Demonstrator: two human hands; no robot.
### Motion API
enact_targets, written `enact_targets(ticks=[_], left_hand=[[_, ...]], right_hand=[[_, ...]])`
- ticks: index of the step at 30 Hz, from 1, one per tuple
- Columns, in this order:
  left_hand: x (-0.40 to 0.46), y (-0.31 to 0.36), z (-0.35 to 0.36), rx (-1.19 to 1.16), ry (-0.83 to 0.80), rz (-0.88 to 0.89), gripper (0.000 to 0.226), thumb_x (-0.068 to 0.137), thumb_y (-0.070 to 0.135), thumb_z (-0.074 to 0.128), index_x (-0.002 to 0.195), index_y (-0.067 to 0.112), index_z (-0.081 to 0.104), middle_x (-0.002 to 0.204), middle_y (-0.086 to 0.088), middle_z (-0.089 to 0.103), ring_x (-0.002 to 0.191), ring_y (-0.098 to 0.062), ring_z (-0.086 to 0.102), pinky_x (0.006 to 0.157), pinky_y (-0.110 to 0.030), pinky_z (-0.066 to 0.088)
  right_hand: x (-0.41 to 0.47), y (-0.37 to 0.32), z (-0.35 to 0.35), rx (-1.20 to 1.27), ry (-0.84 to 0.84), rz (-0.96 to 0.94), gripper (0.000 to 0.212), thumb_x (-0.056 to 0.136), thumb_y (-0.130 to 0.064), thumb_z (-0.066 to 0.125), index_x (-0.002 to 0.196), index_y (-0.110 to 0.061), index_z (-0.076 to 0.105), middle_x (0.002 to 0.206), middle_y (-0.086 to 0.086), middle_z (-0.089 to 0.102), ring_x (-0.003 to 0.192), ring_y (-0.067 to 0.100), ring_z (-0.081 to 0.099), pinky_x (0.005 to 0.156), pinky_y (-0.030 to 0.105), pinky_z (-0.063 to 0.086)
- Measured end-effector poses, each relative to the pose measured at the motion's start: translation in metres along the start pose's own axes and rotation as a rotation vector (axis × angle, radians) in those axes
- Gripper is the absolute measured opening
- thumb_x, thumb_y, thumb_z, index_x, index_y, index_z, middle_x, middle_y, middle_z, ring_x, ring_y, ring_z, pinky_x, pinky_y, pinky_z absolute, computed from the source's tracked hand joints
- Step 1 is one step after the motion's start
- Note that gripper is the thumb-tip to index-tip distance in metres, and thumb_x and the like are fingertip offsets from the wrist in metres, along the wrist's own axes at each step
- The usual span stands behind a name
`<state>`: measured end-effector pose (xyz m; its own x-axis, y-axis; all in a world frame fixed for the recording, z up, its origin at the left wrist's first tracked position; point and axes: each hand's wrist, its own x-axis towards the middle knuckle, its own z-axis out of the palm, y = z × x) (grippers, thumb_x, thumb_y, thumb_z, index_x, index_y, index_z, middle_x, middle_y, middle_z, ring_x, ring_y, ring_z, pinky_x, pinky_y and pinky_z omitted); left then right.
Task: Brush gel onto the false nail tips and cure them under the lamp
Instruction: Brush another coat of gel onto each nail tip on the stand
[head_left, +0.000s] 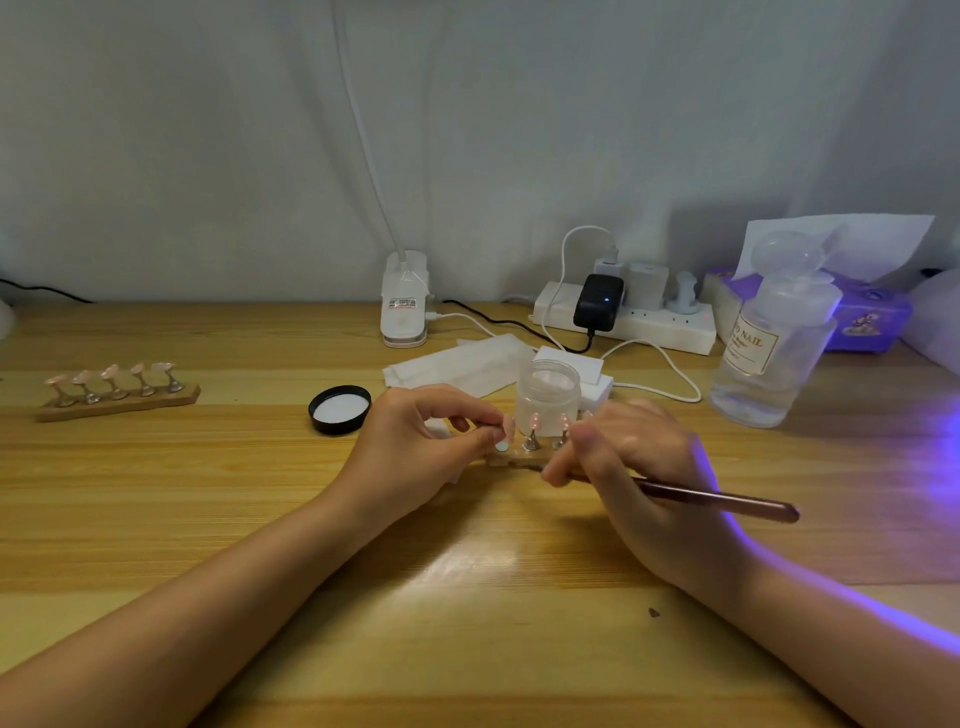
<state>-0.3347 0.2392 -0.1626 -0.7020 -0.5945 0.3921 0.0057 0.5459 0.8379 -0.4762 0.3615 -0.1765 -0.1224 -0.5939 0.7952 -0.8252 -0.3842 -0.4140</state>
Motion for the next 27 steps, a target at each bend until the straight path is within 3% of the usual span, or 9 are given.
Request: enact_targets(ticks=[3, 7, 9, 12, 16, 18, 20, 23, 27], left_hand=[[-0.0001, 0.0006, 0.0, 0.005, 0.004, -0.012, 0.014, 0.074, 0.011, 0.073, 0.078, 0.024, 0.072, 0.072, -0.001, 0.066, 0.065, -0.021, 0.058, 0.054, -0.01, 0.046], [-0.0004, 0.0007, 0.0003, -0.009, 0.007, -0.039, 0.013, 0.073, 0.012, 0.073, 0.078, 0.023, 0.072, 0.071, -0.001, 0.066, 0.062, -0.021, 0.059, 0.051, -0.015, 0.048], [-0.0001, 0.0001, 0.0009, -0.013, 0.016, -0.053, 0.011, 0.073, 0.013, 0.074, 0.079, 0.022, 0.073, 0.074, -0.005, 0.068, 0.066, -0.026, 0.06, 0.053, -0.022, 0.049], [-0.0002, 0.0017, 0.001, -0.004, 0.017, -0.054, 0.007, 0.074, 0.016, 0.073, 0.079, 0.021, 0.073, 0.074, -0.005, 0.07, 0.07, -0.021, 0.062, 0.055, -0.019, 0.049], [-0.0012, 0.0034, 0.0004, -0.022, 0.013, -0.066, 0.007, 0.074, 0.017, 0.073, 0.077, 0.023, 0.073, 0.074, -0.006, 0.069, 0.068, -0.027, 0.061, 0.053, -0.015, 0.047], [-0.001, 0.004, 0.0008, -0.029, 0.021, -0.068, 0.007, 0.073, 0.017, 0.073, 0.076, 0.023, 0.072, 0.074, -0.007, 0.068, 0.067, -0.03, 0.059, 0.052, -0.015, 0.046], [-0.0004, 0.004, 0.001, -0.028, 0.023, -0.067, 0.006, 0.073, 0.016, 0.073, 0.077, 0.021, 0.073, 0.074, -0.007, 0.068, 0.066, -0.031, 0.058, 0.052, -0.014, 0.045], [0.0004, 0.0041, 0.0009, -0.025, 0.007, -0.069, 0.005, 0.074, 0.016, 0.072, 0.079, 0.018, 0.073, 0.074, -0.008, 0.068, 0.066, -0.031, 0.059, 0.053, -0.016, 0.045], [0.0007, 0.0029, 0.0008, -0.006, 0.018, -0.071, 0.01, 0.074, 0.011, 0.072, 0.078, 0.021, 0.072, 0.075, -0.008, 0.068, 0.065, -0.021, 0.059, 0.055, -0.013, 0.045]], right_hand=[[-0.0011, 0.0008, -0.0008, 0.02, 0.022, 0.016, 0.056, 0.097, -0.043, 0.031, 0.069, -0.014, 0.069, 0.068, -0.013, 0.063, 0.07, -0.002, 0.056, 0.068, 0.039, 0.044], [0.003, -0.0008, 0.0002, -0.028, -0.003, 0.044, 0.051, 0.095, -0.043, 0.033, 0.08, -0.013, 0.071, 0.073, -0.005, 0.066, 0.072, 0.015, 0.062, 0.067, 0.044, 0.047], [0.0011, -0.0007, 0.0, -0.015, -0.021, 0.023, 0.05, 0.095, -0.043, 0.033, 0.075, -0.015, 0.07, 0.07, -0.009, 0.065, 0.072, 0.004, 0.061, 0.072, 0.039, 0.045], [-0.0022, -0.0005, -0.0016, 0.098, -0.022, 0.058, 0.058, 0.096, -0.047, 0.028, 0.067, -0.017, 0.067, 0.054, -0.006, 0.057, 0.06, -0.005, 0.054, 0.072, 0.026, 0.04], [-0.0019, -0.0029, -0.0035, 0.202, 0.061, 0.149, 0.042, 0.095, -0.05, 0.03, 0.083, -0.025, 0.061, 0.049, -0.001, 0.048, 0.05, -0.002, 0.048, 0.058, 0.01, 0.037], [0.0001, -0.0042, -0.004, 0.196, 0.055, 0.232, 0.02, 0.09, -0.045, 0.042, 0.091, -0.032, 0.057, 0.062, -0.006, 0.06, 0.061, 0.001, 0.058, 0.06, 0.012, 0.044], [0.002, -0.0056, -0.0033, 0.135, 0.01, 0.234, 0.014, 0.085, -0.038, 0.049, 0.093, -0.029, 0.057, 0.072, -0.01, 0.065, 0.071, 0.007, 0.062, 0.065, 0.02, 0.049], [0.0031, -0.0061, -0.0023, 0.019, -0.058, 0.121, 0.017, 0.084, -0.029, 0.056, 0.082, -0.015, 0.065, 0.071, -0.007, 0.062, 0.067, 0.01, 0.058, 0.061, 0.028, 0.047], [0.0015, -0.0052, -0.0032, -0.007, -0.089, 0.094, 0.028, 0.088, -0.033, 0.047, 0.073, -0.018, 0.065, 0.069, -0.007, 0.062, 0.068, 0.007, 0.056, 0.066, 0.026, 0.043]])
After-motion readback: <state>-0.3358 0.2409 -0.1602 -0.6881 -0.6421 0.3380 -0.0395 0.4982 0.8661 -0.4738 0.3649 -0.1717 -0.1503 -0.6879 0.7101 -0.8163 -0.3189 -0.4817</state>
